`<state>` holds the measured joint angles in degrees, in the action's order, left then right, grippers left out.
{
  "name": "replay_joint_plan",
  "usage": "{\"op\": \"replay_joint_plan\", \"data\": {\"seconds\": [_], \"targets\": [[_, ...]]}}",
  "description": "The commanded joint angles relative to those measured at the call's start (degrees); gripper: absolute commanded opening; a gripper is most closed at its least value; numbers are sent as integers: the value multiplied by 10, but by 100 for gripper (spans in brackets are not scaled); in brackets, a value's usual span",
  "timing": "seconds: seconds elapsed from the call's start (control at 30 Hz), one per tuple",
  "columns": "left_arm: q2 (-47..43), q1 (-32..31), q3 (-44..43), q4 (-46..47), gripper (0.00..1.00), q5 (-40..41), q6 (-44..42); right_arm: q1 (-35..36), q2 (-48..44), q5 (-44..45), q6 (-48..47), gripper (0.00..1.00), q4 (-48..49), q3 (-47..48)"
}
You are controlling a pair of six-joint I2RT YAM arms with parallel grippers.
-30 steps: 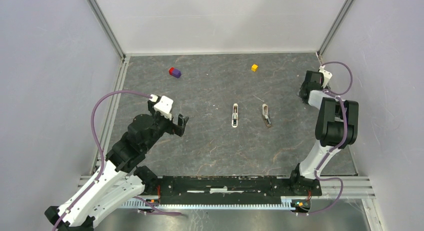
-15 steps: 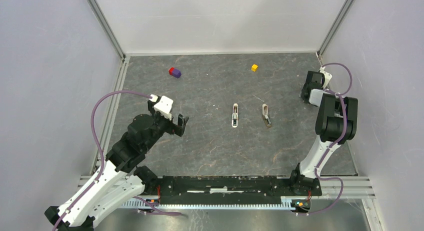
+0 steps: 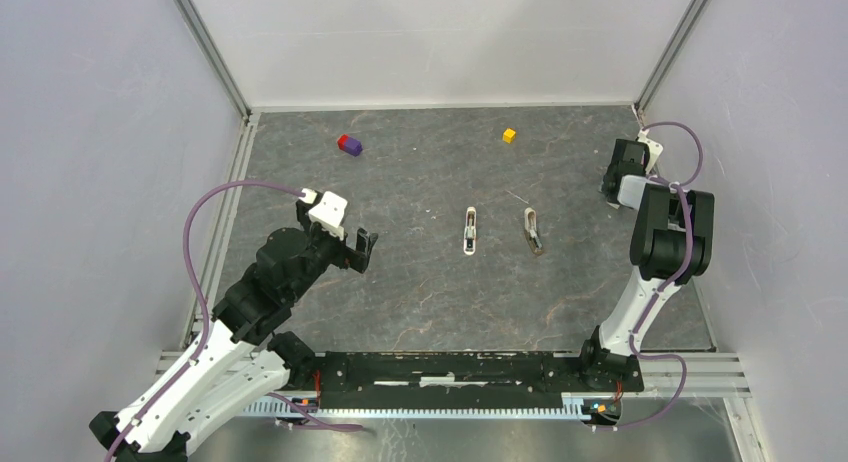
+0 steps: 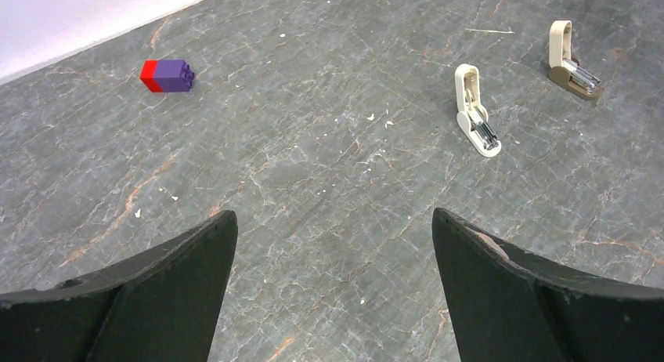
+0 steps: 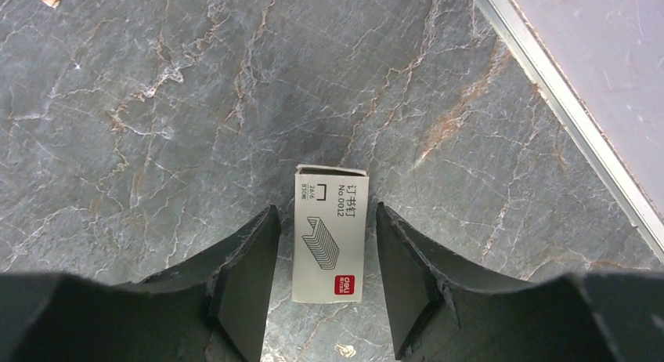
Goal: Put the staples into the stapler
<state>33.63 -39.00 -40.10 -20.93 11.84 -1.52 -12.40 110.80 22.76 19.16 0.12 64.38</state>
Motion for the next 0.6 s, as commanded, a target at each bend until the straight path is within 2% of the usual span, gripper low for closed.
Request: {"op": "replay_joint_plan", "data": {"seconds": [0.0,0.3,0.57], "targets": [[-2,0,-5,18,100,-3,16,-5,21,-12,-4,54,5,8],[-1,-1,-5,19,100,-3,16,-13,2,-35,-7,48,21,-20],[-3,0,0,25,100,-13,0,-13,-62,-46,-42,41,21,-63]]}}
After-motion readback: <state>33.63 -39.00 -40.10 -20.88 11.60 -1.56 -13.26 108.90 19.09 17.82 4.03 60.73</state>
